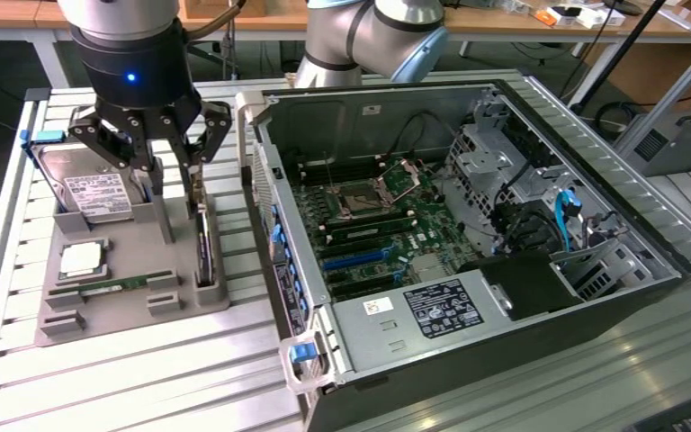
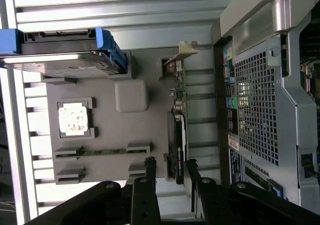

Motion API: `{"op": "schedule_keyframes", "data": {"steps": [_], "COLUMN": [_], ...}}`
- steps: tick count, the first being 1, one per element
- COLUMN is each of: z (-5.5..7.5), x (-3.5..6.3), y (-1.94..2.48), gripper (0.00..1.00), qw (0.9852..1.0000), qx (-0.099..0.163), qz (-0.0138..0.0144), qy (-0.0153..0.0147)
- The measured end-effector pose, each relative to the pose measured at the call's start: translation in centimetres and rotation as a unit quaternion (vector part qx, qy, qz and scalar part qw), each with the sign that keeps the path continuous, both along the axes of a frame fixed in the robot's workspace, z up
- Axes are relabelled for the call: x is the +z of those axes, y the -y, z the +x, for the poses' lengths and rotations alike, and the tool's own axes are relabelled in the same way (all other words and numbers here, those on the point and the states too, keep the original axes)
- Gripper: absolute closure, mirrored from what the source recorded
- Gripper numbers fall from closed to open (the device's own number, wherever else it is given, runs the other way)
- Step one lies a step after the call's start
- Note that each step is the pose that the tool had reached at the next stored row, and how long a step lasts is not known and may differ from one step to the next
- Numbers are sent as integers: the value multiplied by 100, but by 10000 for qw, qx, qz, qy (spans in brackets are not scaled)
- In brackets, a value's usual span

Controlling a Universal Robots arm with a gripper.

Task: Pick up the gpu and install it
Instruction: 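Pick up the gpu and move the gpu toward the slot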

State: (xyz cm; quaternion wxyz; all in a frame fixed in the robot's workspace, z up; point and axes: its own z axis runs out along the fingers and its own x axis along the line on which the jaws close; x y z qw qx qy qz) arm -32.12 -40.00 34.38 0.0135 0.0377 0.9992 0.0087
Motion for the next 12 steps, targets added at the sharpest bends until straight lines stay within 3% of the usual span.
{"op": "schedule_keyframes", "data": {"steps": [12], "z": [0], "x": [-26], "y": [3], "gripper": [64], "qw": [10000], "qx": [0], "qz": [0], "qy": [0]}}
